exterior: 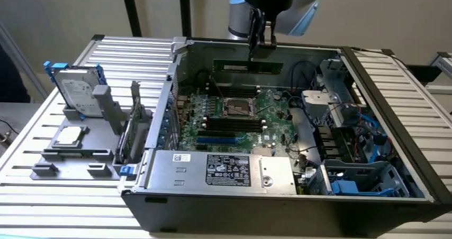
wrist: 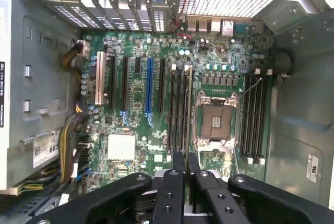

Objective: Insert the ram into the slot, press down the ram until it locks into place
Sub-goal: 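Insert the ram into the slot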

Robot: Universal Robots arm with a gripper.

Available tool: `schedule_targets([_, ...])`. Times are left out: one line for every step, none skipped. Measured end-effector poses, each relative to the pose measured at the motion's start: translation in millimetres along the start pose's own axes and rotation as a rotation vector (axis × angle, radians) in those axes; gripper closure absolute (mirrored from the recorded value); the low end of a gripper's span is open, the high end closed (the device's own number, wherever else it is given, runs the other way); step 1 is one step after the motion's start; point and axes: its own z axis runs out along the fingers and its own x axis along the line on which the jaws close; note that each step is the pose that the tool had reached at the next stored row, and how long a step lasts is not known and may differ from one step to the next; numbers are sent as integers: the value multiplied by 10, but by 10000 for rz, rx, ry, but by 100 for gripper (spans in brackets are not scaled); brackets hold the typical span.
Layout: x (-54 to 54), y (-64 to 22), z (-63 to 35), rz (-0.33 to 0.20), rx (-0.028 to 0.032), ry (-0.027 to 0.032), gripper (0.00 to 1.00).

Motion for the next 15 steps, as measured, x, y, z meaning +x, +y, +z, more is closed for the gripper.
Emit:
schedule_targets([-1,6,18,0,0,0,86])
schedule_targets([-1,11,37,-1,0,0,86])
schedule_targets([-1,17,56,-1,0,1,86])
schedule_targets([-2,22,73,-1,-1,1,86])
schedule_targets([-3,28,92,-1,0,1,86])
schedule_targets([-4,35,110,-1,-1,0,86])
schedule_targets([-4,43,128,-1,0,1,86])
schedule_targets([-5,51,147,-1,0,1,86])
schedule_targets([-6,59,166,0,-1,1,86])
schedule_targets([-7,67,185,-1,-1,1,86])
schedule_targets([-7,73,203,0,-1,1,86])
schedule_targets([-8,79,222,-1,0,0,86])
schedule_targets([-8,83,240,0,0,0,86])
schedule_targets([-7,86,258,-1,-1,1,86])
schedule_targets([-7,88,277,-1,0,0,86])
